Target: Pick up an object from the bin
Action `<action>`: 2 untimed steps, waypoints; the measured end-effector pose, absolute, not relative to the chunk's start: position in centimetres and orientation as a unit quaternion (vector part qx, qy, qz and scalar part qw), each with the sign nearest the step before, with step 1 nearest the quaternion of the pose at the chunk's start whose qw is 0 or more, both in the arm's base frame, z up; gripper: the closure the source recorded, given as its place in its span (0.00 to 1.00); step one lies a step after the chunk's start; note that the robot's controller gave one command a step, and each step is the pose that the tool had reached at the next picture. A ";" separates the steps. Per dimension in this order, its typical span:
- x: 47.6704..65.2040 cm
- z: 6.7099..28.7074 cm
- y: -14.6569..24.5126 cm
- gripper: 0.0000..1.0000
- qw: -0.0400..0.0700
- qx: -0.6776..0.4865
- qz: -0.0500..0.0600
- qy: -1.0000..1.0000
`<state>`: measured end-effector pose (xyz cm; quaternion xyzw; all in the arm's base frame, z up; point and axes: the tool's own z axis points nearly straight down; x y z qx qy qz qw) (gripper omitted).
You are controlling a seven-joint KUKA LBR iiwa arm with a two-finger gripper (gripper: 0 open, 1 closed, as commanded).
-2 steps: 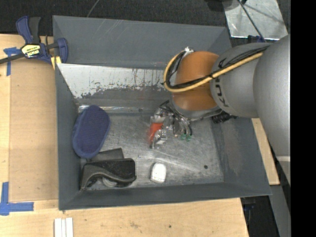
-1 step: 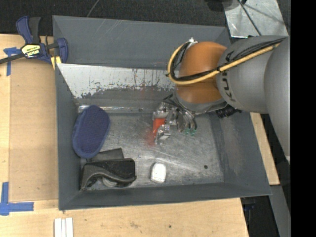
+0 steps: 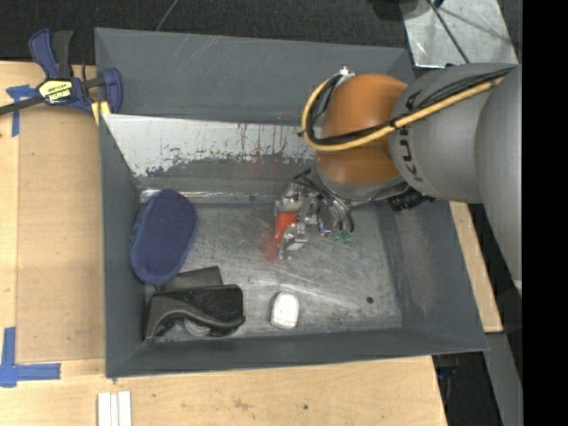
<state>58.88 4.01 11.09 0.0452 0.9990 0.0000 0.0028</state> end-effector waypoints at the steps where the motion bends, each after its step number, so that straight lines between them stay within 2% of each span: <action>1: 59.0 11.7 4.0 1.00 0.004 0.044 0.000 0.999; 2: 59.1 13.6 4.0 1.00 0.004 0.043 0.000 0.999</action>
Offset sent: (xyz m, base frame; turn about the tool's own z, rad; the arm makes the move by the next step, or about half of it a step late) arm -0.0003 0.0001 0.0052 0.0000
